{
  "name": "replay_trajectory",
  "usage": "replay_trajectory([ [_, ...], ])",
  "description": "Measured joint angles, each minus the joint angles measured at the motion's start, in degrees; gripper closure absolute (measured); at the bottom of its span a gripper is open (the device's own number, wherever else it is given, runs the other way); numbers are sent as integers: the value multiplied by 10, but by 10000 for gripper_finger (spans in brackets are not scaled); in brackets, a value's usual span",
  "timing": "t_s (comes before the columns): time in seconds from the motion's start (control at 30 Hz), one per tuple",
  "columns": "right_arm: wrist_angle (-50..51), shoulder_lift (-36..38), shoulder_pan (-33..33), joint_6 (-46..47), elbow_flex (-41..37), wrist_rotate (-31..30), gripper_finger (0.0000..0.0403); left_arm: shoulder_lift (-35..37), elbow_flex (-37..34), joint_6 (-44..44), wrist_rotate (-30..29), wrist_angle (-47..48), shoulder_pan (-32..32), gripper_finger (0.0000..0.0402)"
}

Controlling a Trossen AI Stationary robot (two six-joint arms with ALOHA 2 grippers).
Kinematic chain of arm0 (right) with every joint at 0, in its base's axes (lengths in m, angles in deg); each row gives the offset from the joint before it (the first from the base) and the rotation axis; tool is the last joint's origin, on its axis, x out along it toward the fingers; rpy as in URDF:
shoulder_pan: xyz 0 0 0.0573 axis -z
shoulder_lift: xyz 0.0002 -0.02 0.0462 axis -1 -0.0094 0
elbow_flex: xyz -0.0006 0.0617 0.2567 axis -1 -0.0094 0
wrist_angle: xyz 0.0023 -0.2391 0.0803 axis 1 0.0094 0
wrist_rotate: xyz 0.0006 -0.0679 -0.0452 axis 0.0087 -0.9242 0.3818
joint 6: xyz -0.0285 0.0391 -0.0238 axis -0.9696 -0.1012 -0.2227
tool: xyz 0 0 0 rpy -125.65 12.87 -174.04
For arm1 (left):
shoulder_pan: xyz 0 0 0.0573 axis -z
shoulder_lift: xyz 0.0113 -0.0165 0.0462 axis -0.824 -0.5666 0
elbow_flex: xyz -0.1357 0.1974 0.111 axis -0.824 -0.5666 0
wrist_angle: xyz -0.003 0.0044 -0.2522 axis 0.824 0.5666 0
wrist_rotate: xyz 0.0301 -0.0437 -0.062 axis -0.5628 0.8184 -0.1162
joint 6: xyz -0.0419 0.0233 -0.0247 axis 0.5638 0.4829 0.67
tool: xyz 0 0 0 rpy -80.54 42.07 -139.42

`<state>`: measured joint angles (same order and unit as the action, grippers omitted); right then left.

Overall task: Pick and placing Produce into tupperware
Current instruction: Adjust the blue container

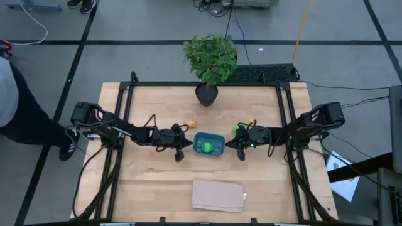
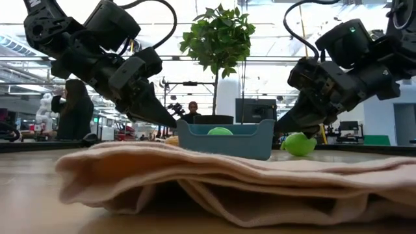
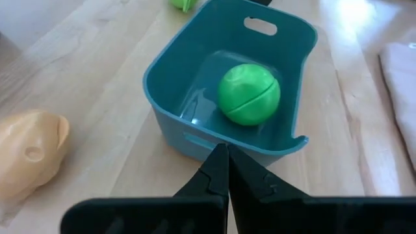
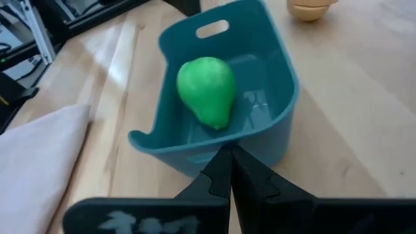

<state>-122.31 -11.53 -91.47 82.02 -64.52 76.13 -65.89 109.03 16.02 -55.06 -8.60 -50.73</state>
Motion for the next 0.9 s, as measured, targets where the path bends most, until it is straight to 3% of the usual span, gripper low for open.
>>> replay_trajectory([
  [0.9,-4,0,29,-9,0,1,403,0,0,1,6,-9,4,401],
])
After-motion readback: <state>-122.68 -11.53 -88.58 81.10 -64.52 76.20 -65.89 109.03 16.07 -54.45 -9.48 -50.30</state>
